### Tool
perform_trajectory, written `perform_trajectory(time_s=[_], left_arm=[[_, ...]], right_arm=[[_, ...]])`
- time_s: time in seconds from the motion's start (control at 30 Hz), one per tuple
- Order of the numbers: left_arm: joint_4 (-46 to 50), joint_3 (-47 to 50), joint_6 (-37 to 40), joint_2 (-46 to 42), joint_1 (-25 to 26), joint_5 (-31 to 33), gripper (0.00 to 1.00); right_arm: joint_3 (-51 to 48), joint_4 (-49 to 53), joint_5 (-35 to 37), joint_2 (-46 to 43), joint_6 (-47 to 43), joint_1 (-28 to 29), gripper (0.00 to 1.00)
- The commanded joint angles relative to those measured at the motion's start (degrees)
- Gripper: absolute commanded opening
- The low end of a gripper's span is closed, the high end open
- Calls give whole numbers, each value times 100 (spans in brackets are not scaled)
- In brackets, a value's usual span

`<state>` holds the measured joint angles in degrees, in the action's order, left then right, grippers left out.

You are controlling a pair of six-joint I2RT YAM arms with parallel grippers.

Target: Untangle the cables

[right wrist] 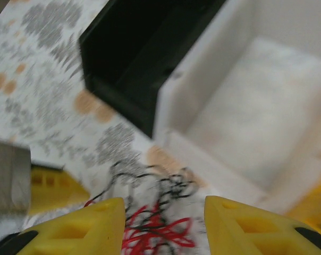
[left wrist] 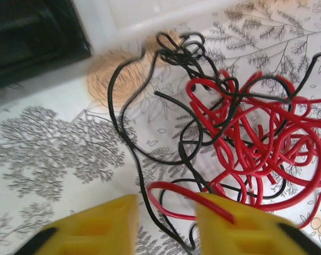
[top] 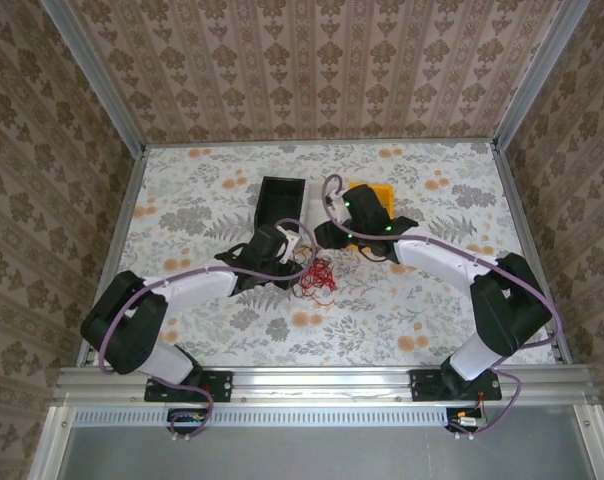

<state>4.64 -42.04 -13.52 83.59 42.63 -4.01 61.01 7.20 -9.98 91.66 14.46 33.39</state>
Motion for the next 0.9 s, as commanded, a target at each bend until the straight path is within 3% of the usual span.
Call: perform_trajectory(time_s=[0.0,0.07,0.23,0.6,0.87], left_arm=[[63,236,-57,-560,-131,510,47],[28,384,-179,-878,-263,723,57],[-192,780,-720,-1431,-845,614,66],[-391,1024,-890,-1305,-1093,201,66],[-501,980,-837,-1001,-1082,-227,65]], right_arm=[[224,-10,-464,340,-145,138,44],[388,112,-490,552,-181,198,43],[728,531,-335,944,-324,264,43],[1140,982,-312,1307,-560,308,41],[781,1119,-659,1010,-857,440,40]])
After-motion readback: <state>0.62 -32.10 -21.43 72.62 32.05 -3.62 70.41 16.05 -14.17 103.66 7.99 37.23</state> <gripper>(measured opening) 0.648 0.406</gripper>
